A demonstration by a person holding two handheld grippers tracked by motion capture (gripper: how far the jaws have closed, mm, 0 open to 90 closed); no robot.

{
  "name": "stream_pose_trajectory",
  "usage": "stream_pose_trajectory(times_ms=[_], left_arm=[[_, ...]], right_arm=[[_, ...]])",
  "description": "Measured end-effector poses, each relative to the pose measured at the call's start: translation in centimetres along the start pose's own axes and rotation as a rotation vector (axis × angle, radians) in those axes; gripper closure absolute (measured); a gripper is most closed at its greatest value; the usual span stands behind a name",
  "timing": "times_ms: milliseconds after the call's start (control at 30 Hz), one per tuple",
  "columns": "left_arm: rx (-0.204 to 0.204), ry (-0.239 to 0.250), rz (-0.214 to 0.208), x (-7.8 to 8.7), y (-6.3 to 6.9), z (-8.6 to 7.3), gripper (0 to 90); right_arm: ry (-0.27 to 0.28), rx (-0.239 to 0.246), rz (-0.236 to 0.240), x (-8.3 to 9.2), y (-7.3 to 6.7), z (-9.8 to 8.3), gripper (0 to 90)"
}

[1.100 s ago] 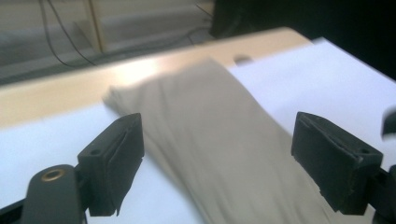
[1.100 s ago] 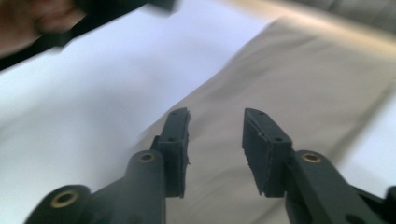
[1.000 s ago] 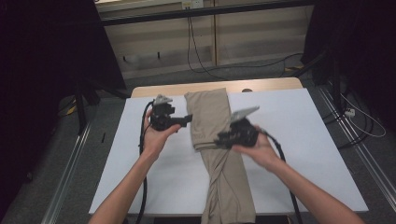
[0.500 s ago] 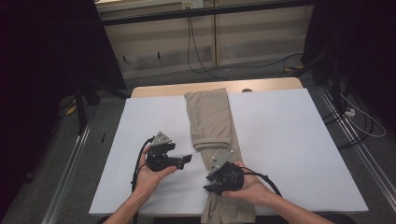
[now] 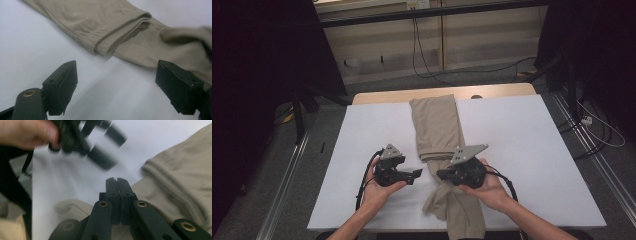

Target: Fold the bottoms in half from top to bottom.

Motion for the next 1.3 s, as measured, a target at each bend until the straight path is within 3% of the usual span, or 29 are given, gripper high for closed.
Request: stream_pose_trajectory(times_ms=[100,233,267,300,433,500,533,600,633,767,933,1000,1133,1233,1300], left_arm=[[0.015,-0.007,-0.014,-0.3,0.1,0.0,20.8],[0.047,0.001,-0.119,-0.4,1.1,0.4,23.4],[0.044,0.006,-0.164,-0.4,1.6,0.5,23.4],[0.027,0.005,-0.182,-0.5,2.1,0.6,23.5],[-0.007,-0.034,-0.164,-2.0,2.9,0.8,25.8],[-0.020,-0.075,-0.159,-3.0,2.7,0.4,44.8],[-0.007,-0.088,-0.157,-3.4,2.6,0.2,52.9],[0.009,-0.098,-0.173,-3.6,2.1,0.2,80.8],[0.022,-0.093,-0.175,-3.5,1.7,0.5,85.5],[0.052,-0.027,-0.132,-2.6,-0.1,2.7,87.9],[0.054,0.092,0.012,-1.8,-2.8,7.0,88.1],[0.067,0.128,0.033,-1.8,-3.5,8.7,88.1],[-0.005,0.143,0.108,-3.1,-3.9,11.1,88.1],[0.011,0.140,0.126,-4.8,-4.2,11.6,87.8],[0.022,0.133,0.103,-6.2,-4.5,11.5,86.0]], right_arm=[[0.051,-0.003,-0.053,0.4,1.4,1.4,88.7],[0.067,-0.012,-0.117,-0.4,3.7,3.3,88.7],[0.068,-0.018,-0.125,-0.5,4.3,3.7,88.7],[0.073,-0.025,-0.131,-0.7,4.7,4.0,88.7],[0.093,-0.057,-0.151,-0.9,6.2,4.4,88.7],[0.095,-0.078,-0.153,-1.0,6.6,4.1,88.7],[0.097,-0.083,-0.152,-1.0,6.8,4.1,88.6],[0.115,-0.097,-0.149,-0.8,7.1,4.2,88.7],[0.119,-0.097,-0.153,-0.6,7.2,4.2,88.7],[0.146,-0.108,-0.167,0.1,7.7,4.6,88.7],[0.145,-0.146,-0.184,0.5,8.5,4.3,88.2],[0.129,-0.163,-0.191,0.5,8.7,3.9,87.9],[0.096,-0.187,-0.199,0.2,8.8,3.2,87.5],[0.056,-0.209,-0.198,-0.2,9.2,1.9,86.3],[0.031,-0.223,-0.197,-0.5,9.4,0.9,87.0]])
Point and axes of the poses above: each handheld gripper's, and its own axes: x roughly backward along the jaws, z roughly out of its top, y roughly to its right, the point moved 5 cm from there along -x, roughly forward along the jaws, and after that the axes turned 8 degrees about z, right-handed, at the moved point
